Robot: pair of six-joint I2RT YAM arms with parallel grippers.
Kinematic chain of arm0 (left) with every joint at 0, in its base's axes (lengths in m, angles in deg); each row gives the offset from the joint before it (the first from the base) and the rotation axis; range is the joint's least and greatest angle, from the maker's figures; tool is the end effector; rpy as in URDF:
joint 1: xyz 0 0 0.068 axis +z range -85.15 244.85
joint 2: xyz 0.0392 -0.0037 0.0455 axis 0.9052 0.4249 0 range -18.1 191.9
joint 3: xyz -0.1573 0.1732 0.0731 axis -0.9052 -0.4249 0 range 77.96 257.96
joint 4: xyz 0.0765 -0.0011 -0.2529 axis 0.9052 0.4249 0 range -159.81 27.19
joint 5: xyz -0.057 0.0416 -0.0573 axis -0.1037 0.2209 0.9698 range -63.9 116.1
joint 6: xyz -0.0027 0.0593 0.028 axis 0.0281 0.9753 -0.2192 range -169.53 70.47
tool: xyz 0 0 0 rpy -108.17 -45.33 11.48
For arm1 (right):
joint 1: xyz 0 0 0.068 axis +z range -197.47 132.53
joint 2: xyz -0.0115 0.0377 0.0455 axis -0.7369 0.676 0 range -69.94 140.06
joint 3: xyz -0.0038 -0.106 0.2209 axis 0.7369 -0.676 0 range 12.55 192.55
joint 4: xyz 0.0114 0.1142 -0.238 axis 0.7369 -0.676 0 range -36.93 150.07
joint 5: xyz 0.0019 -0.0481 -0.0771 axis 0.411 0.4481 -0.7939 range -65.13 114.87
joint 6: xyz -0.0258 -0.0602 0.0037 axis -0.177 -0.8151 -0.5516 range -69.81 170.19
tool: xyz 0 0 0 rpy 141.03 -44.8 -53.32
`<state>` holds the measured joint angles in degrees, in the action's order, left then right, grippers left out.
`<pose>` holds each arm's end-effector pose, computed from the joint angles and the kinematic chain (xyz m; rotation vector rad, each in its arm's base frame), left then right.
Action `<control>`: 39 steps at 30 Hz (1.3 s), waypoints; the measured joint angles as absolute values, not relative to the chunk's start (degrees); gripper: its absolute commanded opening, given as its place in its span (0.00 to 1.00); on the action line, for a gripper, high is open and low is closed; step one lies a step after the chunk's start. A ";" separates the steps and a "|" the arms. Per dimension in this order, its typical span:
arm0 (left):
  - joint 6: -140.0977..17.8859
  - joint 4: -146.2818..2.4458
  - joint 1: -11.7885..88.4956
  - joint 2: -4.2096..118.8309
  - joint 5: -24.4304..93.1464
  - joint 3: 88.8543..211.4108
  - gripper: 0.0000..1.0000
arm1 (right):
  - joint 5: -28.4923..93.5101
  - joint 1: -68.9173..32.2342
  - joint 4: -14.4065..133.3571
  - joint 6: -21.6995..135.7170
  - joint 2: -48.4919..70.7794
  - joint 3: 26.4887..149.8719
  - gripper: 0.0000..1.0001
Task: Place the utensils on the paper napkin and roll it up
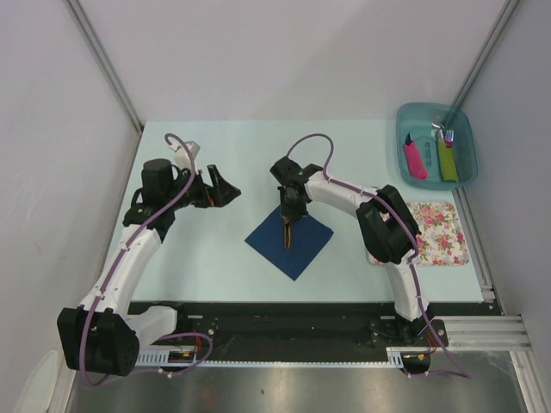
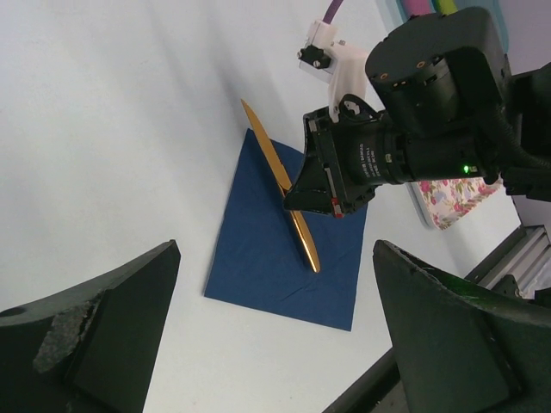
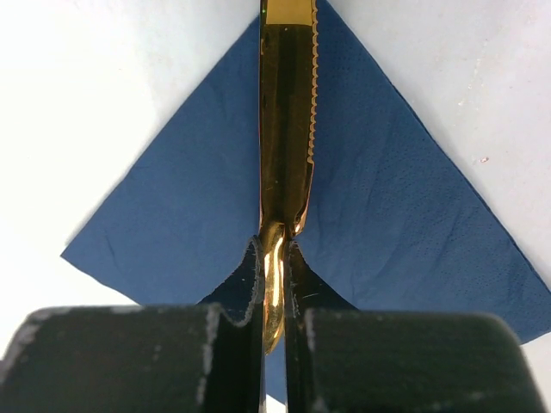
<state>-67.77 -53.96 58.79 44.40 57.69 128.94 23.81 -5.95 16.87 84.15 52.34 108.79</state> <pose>0.2667 -0.0555 0.2772 0.1327 2.0678 -0.8262 0.3295 0.2904 0.1399 -0.1818 2.8228 0.2966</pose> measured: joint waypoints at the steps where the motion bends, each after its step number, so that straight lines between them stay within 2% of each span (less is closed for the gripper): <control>1: -67.81 -54.13 58.79 44.40 57.71 128.92 1.00 | 23.57 -5.95 16.80 84.17 52.39 108.79 0.00; 21: -68.60 -55.55 58.79 44.51 57.76 128.31 1.00 | 22.21 -6.83 16.61 83.60 52.34 106.30 0.01; 30: -68.62 -55.62 58.79 44.51 57.78 128.20 1.00 | 22.19 -6.67 16.59 82.53 52.34 106.32 0.13; 31: -68.62 -55.60 58.79 44.51 57.80 128.20 1.00 | 22.21 -6.65 16.59 82.53 52.34 106.32 0.19; 35: -68.62 -55.62 58.79 44.51 57.80 128.16 1.00 | 22.26 -6.54 16.59 82.53 52.34 106.32 0.25; 37: -68.62 -55.62 58.79 44.51 57.78 128.09 1.00 | 22.28 -6.54 16.59 82.51 52.34 106.32 0.34; 39: -68.60 -55.62 58.79 44.51 57.80 128.00 1.00 | 22.30 -6.56 16.56 82.62 52.34 106.48 0.38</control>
